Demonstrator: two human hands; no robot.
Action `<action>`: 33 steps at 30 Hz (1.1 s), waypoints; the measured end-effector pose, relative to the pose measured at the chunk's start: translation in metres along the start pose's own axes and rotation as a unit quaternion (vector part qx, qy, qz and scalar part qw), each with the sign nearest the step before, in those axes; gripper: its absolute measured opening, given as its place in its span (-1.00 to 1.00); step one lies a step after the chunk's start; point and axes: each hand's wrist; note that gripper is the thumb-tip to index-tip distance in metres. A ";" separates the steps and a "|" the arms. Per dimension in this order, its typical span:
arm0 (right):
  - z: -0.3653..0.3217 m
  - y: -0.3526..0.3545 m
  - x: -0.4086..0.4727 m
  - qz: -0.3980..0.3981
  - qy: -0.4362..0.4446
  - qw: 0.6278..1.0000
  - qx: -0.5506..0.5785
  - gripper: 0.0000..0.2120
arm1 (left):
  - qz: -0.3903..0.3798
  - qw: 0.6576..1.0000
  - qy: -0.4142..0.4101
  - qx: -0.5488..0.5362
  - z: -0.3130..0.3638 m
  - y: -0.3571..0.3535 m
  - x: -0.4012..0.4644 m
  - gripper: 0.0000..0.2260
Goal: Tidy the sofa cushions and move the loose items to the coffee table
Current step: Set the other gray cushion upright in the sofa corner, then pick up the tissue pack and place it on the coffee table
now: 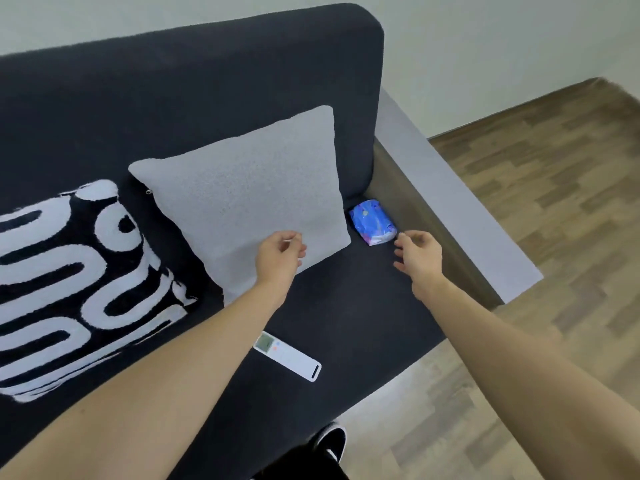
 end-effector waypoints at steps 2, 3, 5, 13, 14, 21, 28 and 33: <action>0.006 0.011 0.000 0.011 -0.020 1.000 0.000 -0.91 | -0.030 0.999 0.004 0.018 0.002 -0.016 -0.002 -0.93; 0.009 0.017 0.003 0.019 -0.029 0.999 0.004 -0.94 | -0.045 0.998 0.002 0.034 0.004 -0.028 -0.001 -0.93; 0.014 0.024 0.014 0.029 -0.046 0.998 0.011 -0.98 | -0.066 0.996 0.004 0.063 0.004 -0.051 0.006 -0.91; 0.040 0.001 0.098 0.001 -0.132 0.990 0.047 -0.87 | -0.091 0.984 -0.013 0.155 -0.020 -0.151 0.091 -0.91; 0.045 -0.004 0.111 -0.009 -0.141 0.989 0.052 -0.87 | -0.089 0.981 -0.018 0.169 -0.026 -0.164 0.105 -0.90; 0.080 -0.043 0.196 -0.065 -0.203 0.975 0.065 -0.83 | -0.068 0.958 -0.043 0.274 -0.061 -0.242 0.204 -0.72; 0.099 -0.073 0.245 -0.075 -0.239 0.967 0.051 -0.64 | -0.088 0.917 -0.032 0.388 -0.089 -0.276 0.262 -0.61; 0.114 -0.088 0.269 -0.063 -0.268 0.960 0.055 -0.54 | -0.119 0.887 -0.024 0.445 -0.111 -0.283 0.284 -0.64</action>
Point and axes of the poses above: each hand's wrist, its own x-axis towards the middle knuckle, its own y-axis out of the back of the hand, z = x × y, and after that the axes turned 5 degrees about -x, right-handed
